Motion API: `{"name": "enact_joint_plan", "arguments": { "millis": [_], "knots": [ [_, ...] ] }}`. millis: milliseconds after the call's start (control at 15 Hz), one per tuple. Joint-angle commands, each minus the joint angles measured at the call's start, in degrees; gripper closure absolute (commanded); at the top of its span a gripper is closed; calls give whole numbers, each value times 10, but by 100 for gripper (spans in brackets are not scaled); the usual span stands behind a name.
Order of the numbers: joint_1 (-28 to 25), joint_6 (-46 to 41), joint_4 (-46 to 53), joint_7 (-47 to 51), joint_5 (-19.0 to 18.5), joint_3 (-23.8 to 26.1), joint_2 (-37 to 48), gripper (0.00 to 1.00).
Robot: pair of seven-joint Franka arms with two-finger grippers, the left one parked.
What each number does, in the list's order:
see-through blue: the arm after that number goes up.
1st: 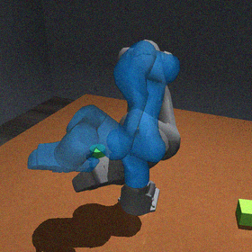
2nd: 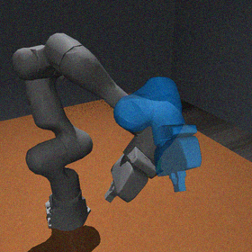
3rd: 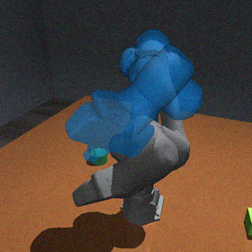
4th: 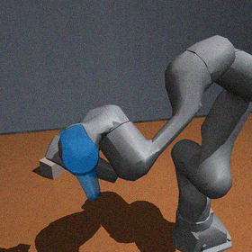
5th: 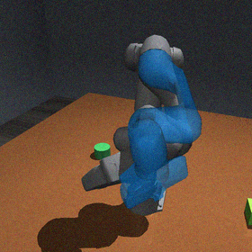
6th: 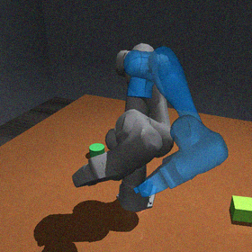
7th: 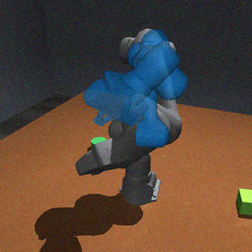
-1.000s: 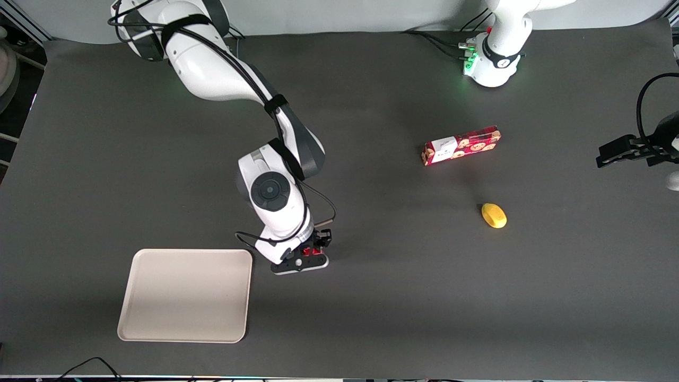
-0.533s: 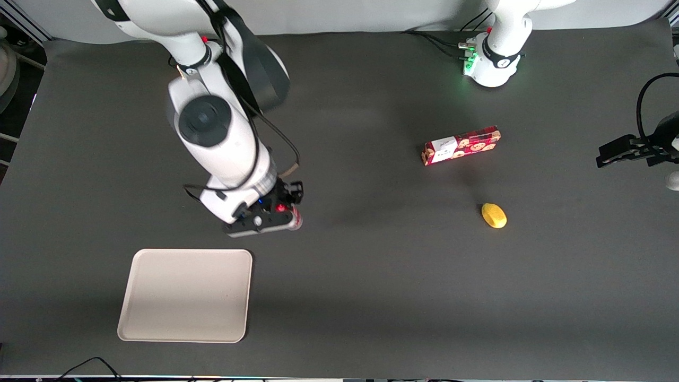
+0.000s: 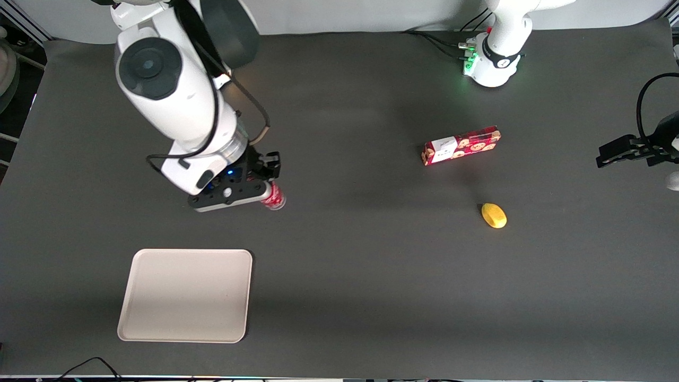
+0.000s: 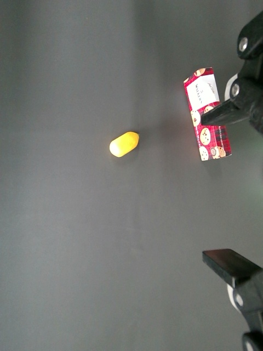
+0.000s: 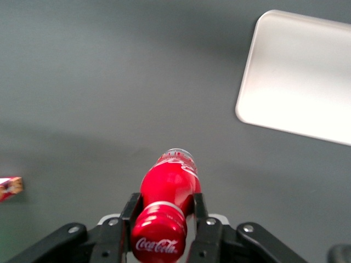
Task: Place coke bottle on tray
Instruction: 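Lift the bottle and carry it toward the white tray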
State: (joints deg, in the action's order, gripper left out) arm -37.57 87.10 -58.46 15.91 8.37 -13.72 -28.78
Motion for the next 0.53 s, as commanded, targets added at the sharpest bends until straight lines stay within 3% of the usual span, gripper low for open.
{"name": "enact_joint_plan", "arguments": {
  "millis": [0,467],
  "knots": [
    [57,-9,11,-144,12,-44,-1,100],
    [178,-1,-26,-272,10,-50,-10,100]
  ]
}}
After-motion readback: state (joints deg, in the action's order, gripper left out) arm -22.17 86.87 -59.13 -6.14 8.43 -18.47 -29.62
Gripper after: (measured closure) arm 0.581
